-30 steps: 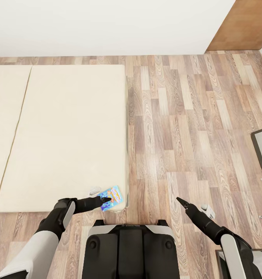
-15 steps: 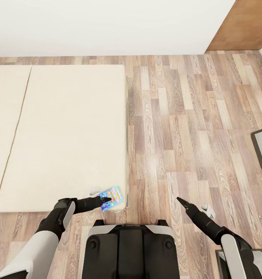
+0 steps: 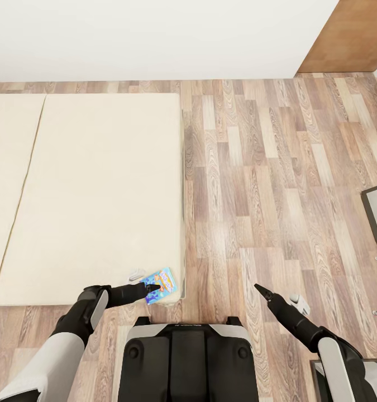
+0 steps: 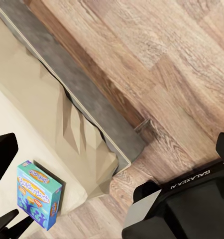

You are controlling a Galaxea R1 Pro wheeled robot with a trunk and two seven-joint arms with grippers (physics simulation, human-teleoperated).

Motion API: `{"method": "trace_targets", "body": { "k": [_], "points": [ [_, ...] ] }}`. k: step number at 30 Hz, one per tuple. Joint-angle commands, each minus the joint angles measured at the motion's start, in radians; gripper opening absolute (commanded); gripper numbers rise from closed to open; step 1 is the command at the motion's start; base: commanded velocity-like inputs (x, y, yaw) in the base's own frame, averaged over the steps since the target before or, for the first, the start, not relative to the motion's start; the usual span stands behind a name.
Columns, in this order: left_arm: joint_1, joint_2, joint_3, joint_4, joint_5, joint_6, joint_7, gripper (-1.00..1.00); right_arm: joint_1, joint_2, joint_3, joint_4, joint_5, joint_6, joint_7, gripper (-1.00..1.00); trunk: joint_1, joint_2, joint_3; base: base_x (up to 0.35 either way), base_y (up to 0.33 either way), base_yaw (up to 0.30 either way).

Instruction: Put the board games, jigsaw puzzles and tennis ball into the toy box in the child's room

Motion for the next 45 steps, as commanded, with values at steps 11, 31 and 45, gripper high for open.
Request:
{"method": "trace_targets", "body": {
  "k": [11, 31, 45],
  "points": [
    [0.000, 0.000, 0.003, 0.000, 0.002, 0.008, -0.004, 1.00, -0.001, 0.002, -0.003, -0.001, 0.002, 0.007, 0.004, 1.00, 0.001, -0.002, -0.001, 0.000, 0.000, 0.000],
    [0.000, -0.009, 0.003, 0.000, 0.002, 0.008, -0.007, 1.00, -0.001, 0.001, -0.003, -0.001, -0.002, 0.008, 0.004, 1.00, 0.001, -0.002, -0.001, 0.000, 0.000, 0.000],
    [0.000, -0.008, 0.004, 0.000, 0.002, 0.011, -0.012, 1.00, -0.001, 0.001, -0.004, -0.001, 0.000, 0.007, 0.004, 1.00, 0.001, -0.002, -0.001, 0.000, 0.000, 0.000]
  ]
}}
